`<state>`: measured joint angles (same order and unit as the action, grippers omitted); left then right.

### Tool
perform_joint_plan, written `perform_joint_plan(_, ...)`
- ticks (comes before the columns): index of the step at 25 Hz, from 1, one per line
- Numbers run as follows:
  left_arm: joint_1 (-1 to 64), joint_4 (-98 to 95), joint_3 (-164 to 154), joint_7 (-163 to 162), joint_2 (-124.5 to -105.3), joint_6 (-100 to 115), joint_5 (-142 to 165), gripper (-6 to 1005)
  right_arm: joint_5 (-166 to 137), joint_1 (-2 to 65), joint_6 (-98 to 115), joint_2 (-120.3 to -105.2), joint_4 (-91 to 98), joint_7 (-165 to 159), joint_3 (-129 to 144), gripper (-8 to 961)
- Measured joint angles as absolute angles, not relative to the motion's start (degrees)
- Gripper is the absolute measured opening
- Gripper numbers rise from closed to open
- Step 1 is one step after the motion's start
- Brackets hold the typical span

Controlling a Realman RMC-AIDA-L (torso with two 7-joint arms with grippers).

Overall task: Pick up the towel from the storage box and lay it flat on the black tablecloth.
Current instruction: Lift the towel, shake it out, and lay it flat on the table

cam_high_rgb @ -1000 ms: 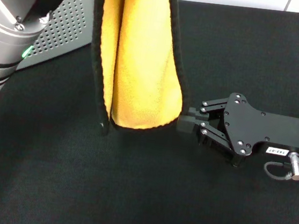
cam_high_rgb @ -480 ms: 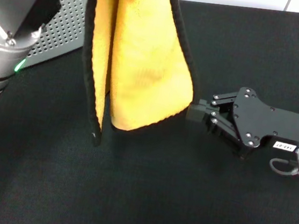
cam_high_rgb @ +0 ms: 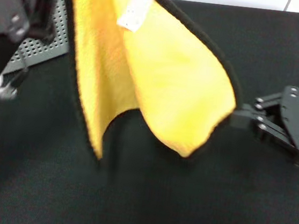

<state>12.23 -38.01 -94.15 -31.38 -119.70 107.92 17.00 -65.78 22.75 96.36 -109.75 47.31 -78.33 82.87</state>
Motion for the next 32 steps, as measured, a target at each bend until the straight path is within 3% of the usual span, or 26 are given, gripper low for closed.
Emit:
perform_joint_plan(2,10.07,-38.24,-93.64,-34.72,-119.17,108.44,17.54,27,-68.34,18.46,96.20,-109.58,55.35,-81.28,80.89,10)
perform_joint_plan(7,6.56,-37.79,-91.98,-40.37,-117.92,112.29,21.50,27,-76.77,9.93,100.45,-113.25,71.16,-87.37,71.05,10)
perform_joint_plan(9,5.63,-37.52,-91.63,-40.50,-117.91,113.70,24.19,27,-77.78,8.59,104.27,-114.04,73.54,-88.57,68.21,10)
perform_joint_plan(20,-2.34,-37.41,-93.79,-39.69,-119.76,116.68,33.39,27,-78.19,4.02,116.59,-114.34,80.45,-91.36,62.34,9)
perform_joint_plan(32,-11.31,-42.45,-101.55,-38.46,-118.59,117.01,33.44,26,-79.31,-0.39,123.17,-114.44,83.88,-92.05,61.65,10)
